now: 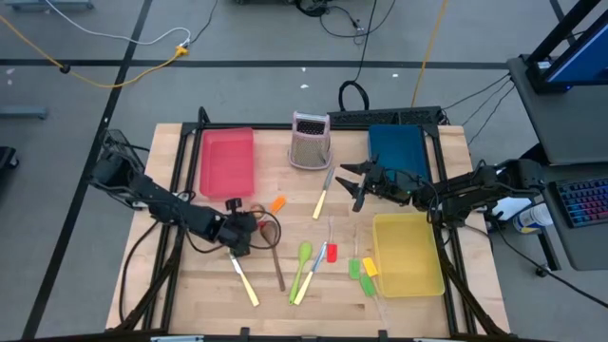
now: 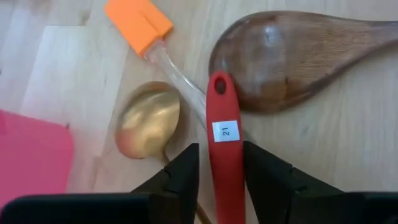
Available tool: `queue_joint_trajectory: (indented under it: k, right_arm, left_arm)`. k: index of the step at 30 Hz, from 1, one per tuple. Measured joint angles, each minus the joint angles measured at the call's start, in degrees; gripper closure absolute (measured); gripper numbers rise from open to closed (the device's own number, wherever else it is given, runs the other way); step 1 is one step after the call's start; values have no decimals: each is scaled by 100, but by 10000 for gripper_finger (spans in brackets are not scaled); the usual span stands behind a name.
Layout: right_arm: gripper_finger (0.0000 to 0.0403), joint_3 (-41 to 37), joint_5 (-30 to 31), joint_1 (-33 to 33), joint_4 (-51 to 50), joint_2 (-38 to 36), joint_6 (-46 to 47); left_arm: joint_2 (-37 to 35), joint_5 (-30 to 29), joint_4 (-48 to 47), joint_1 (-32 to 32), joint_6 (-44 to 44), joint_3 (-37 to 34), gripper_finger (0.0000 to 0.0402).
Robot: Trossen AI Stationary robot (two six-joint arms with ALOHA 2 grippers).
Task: Pick & Place Kitchen Items
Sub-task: Put the red serving spoon into the pink bin
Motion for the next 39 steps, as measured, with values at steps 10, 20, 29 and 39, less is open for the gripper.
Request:
queue_joint_trajectory:
  k: [10, 20, 29, 39]
  right_arm:
    - [206, 0, 2, 0, -2, 0, -2]
    - [206, 0, 2, 0, 15, 2, -2]
    - [206, 0, 0, 0, -7, 0, 40]
    - [206, 0, 0, 0, -4, 0, 42]
  left_arm:
    - [-199, 105, 57, 25, 131, 40, 356]
    - [-347, -697, -1406, 111, 759, 1648, 356]
    - [-349, -1158, -2306, 806, 1452, 2553, 347]
    - [-349, -825, -3411, 2373, 3581, 2553, 347]
